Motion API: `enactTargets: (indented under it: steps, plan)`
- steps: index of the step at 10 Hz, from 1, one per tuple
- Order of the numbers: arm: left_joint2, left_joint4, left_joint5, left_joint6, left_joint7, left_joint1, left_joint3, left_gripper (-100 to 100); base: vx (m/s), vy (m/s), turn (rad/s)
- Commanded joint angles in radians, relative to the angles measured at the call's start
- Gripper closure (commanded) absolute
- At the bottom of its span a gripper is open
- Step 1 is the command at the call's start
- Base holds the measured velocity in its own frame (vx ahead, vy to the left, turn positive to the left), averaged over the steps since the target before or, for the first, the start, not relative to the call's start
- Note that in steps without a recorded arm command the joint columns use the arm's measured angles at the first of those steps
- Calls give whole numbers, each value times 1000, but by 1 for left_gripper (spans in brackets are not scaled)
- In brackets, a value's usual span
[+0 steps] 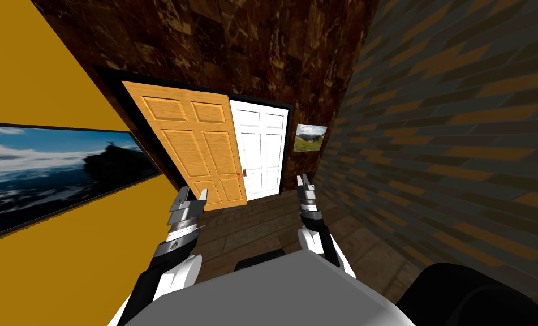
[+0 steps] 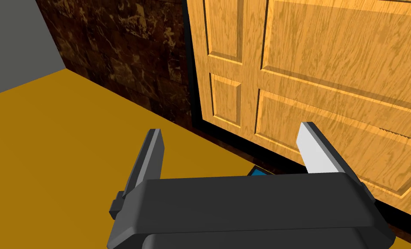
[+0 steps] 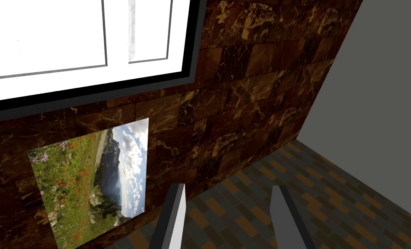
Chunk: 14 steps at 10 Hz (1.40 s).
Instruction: Pull the door open
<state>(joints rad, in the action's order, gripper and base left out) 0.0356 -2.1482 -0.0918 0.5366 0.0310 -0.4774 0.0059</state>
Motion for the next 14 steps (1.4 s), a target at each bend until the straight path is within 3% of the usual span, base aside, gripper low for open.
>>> enactTargets:
  steps: [1, 14]
  plan:
    - [11, 41, -3, 9, 6, 12, 9, -100, 123, 15, -37]
    - [68, 320, -12, 72, 42, 65, 49, -100, 98, 0, -31]
